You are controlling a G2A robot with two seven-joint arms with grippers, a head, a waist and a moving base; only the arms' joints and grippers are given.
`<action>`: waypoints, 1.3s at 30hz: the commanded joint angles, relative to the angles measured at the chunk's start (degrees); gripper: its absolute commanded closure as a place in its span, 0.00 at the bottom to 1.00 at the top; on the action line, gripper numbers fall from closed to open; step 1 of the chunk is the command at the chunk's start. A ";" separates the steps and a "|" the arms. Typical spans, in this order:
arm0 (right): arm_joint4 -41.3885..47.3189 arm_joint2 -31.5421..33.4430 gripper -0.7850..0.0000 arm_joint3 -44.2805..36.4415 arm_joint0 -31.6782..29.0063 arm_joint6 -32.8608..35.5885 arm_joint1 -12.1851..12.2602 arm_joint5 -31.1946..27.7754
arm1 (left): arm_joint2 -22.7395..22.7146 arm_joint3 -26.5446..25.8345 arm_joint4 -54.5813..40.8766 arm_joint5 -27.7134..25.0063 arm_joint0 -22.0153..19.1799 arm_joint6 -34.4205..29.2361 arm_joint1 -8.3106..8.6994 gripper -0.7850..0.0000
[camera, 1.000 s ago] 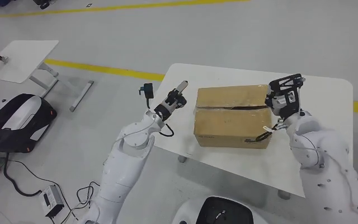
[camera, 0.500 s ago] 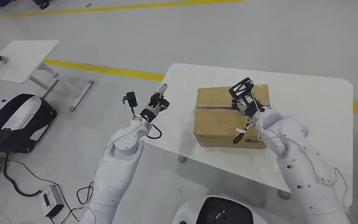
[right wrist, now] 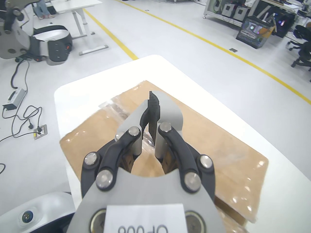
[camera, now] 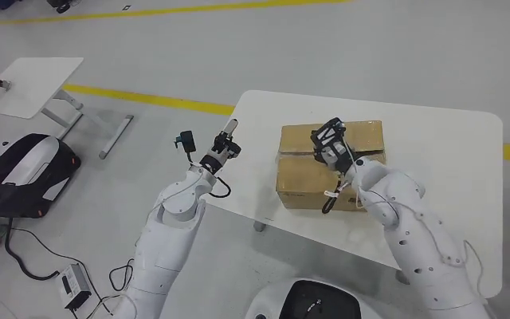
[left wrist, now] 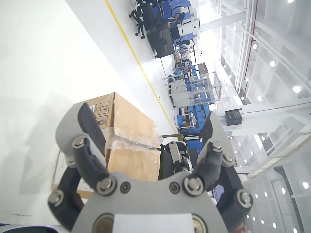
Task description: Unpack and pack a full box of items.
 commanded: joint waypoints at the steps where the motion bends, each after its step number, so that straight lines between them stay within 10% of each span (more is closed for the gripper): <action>1: 0.65 -2.66 1.00 2.41 1.73 -1.21 -1.04 0.49 | 0.00 0.00 0.00 0.00 0.00 0.00 0.00 0.00; 17: 6.10 -14.32 1.00 28.08 11.08 -7.90 -9.96 4.95 | 0.00 0.00 0.00 0.00 0.00 0.00 0.00 0.00; 39: -0.75 1.43 1.00 8.88 -3.67 1.17 -2.95 15.21 | 0.00 0.00 0.00 0.00 0.00 0.00 0.00 0.00</action>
